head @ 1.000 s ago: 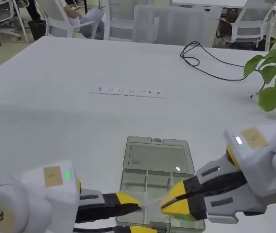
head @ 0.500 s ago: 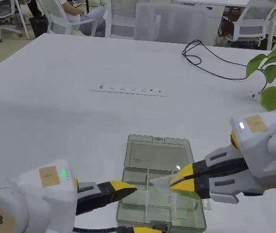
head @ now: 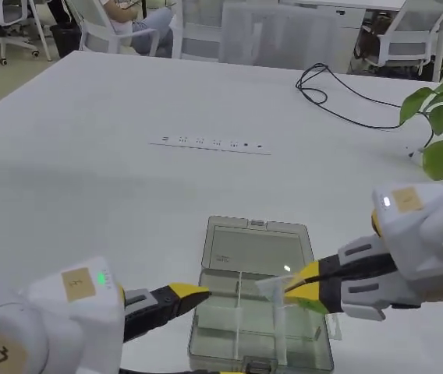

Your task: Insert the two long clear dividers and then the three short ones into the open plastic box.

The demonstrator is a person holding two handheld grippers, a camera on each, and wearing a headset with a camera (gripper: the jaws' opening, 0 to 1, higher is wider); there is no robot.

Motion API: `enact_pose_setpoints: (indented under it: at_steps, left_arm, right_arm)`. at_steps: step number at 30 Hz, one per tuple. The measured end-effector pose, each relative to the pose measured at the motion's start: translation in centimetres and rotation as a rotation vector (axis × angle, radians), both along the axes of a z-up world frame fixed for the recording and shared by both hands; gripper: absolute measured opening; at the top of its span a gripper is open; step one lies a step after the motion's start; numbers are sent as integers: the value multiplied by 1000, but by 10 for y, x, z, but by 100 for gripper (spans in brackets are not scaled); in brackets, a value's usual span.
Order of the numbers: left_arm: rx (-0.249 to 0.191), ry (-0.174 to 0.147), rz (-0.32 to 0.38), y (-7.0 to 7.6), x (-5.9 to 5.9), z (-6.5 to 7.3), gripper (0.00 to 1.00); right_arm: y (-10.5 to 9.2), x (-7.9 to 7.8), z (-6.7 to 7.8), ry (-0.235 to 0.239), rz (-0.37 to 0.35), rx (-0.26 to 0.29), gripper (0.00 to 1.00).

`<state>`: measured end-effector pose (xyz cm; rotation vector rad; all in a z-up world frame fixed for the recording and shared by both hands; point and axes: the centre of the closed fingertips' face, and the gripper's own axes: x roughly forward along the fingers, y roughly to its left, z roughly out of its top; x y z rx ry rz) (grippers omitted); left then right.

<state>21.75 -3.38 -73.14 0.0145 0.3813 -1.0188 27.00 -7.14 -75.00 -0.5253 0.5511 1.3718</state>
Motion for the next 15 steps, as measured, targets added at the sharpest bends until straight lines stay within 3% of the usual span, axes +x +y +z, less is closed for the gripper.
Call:
enact_pose_setpoints:
  at_steps: [15]
  left_arm:
    - [-2, 18, 15, -1, 1, -1, 67]
  right_arm:
    - [-5, 4, -13, 24, -30, -26, 2]
